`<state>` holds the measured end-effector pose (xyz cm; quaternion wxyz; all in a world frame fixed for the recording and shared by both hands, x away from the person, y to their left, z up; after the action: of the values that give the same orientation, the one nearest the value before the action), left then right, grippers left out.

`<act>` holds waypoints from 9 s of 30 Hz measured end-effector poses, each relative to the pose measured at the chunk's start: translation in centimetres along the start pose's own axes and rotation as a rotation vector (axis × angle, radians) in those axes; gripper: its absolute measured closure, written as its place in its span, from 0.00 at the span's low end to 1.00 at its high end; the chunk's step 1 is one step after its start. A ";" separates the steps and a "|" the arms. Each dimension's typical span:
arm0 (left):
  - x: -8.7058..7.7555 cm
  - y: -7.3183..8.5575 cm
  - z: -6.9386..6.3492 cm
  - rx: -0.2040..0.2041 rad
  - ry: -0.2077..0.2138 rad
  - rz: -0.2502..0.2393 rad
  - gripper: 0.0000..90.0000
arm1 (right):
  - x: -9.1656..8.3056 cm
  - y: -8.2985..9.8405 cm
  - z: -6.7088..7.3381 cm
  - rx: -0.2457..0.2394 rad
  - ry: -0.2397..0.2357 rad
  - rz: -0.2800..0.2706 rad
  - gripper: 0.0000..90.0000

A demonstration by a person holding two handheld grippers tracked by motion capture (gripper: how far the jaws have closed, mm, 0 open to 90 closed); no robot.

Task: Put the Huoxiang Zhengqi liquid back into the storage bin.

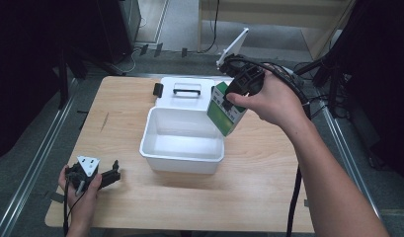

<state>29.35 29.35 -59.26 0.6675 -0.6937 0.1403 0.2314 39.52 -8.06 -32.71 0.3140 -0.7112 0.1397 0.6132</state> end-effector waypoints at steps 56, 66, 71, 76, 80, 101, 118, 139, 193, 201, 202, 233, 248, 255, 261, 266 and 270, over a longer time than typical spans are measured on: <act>0.0 0.0 -0.1 0.002 0.006 0.002 0.00 | 6.5 0.7 4.8 -0.855 -0.081 -0.041 0.71; 0.0 0.0 -0.1 0.003 0.006 0.003 0.00 | 8.0 1.0 5.0 -0.861 -0.091 -0.020 0.71; 0.0 0.0 -0.1 0.002 0.007 0.003 0.00 | 8.9 1.0 5.2 -0.880 -0.094 -0.006 0.70; 0.0 0.0 -0.1 0.002 0.007 0.003 0.00 | 9.6 1.2 5.2 -0.867 -0.087 0.014 0.70; 0.0 0.0 -0.1 0.002 0.007 0.003 0.00 | 10.2 1.3 5.1 -0.864 -0.089 0.022 0.71; 0.0 0.0 -0.1 0.003 0.007 0.005 0.00 | 12.6 1.5 5.4 -0.862 -0.094 0.036 0.71; 0.0 0.1 -0.1 0.006 0.006 0.008 0.00 | 11.9 1.8 5.4 -0.820 -0.125 0.007 0.53; 0.0 0.1 -0.1 0.003 0.008 0.010 0.00 | 8.0 1.0 3.8 -0.550 -0.032 -0.325 0.00; 0.0 0.1 -0.1 0.005 0.006 0.008 0.00 | 10.8 15.1 -8.3 0.294 0.404 -0.716 0.02; 0.0 0.1 -0.1 0.008 0.006 0.011 0.00 | 11.9 18.4 -8.6 0.350 0.398 -0.738 0.02; 0.0 0.1 -0.1 0.008 0.006 0.011 0.00 | 12.1 18.8 -8.7 0.357 0.399 -0.738 0.02; 0.0 0.1 -0.1 -0.003 0.009 0.010 0.00 | 15.6 29.6 -8.0 0.457 0.427 -0.737 0.03; 0.0 0.1 -0.1 0.000 0.008 0.010 0.00 | 16.3 34.0 -7.5 0.518 0.449 -0.728 0.03; -0.1 0.2 -0.1 0.004 0.008 0.014 0.00 | 16.4 34.9 -6.9 0.542 0.440 -0.758 0.03; 0.0 0.2 -0.1 -0.002 0.011 0.015 0.00 | 16.7 35.0 -6.4 0.532 0.476 -0.753 0.03; 0.0 0.2 -0.1 -0.003 0.014 0.016 0.00 | 16.9 34.8 -6.3 0.512 0.502 -0.731 0.04; 0.0 0.2 0.0 -0.012 0.016 0.018 0.00 | 16.8 34.9 -6.4 0.524 0.497 -0.736 0.04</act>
<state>29.27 29.30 -59.40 0.6601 -0.6983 0.1503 0.2326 27.65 -35.50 -58.15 0.6341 -0.7350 0.0994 0.2189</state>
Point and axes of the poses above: each handheld gripper's, and its own axes: x roughly forward along the jaws, y roughly out of its underside, z roughly to its left, the point moved 8 cm from there along x, roughly forward along the jaws, and after that the axes turned 10 degrees about -x, right-handed, at the moved point
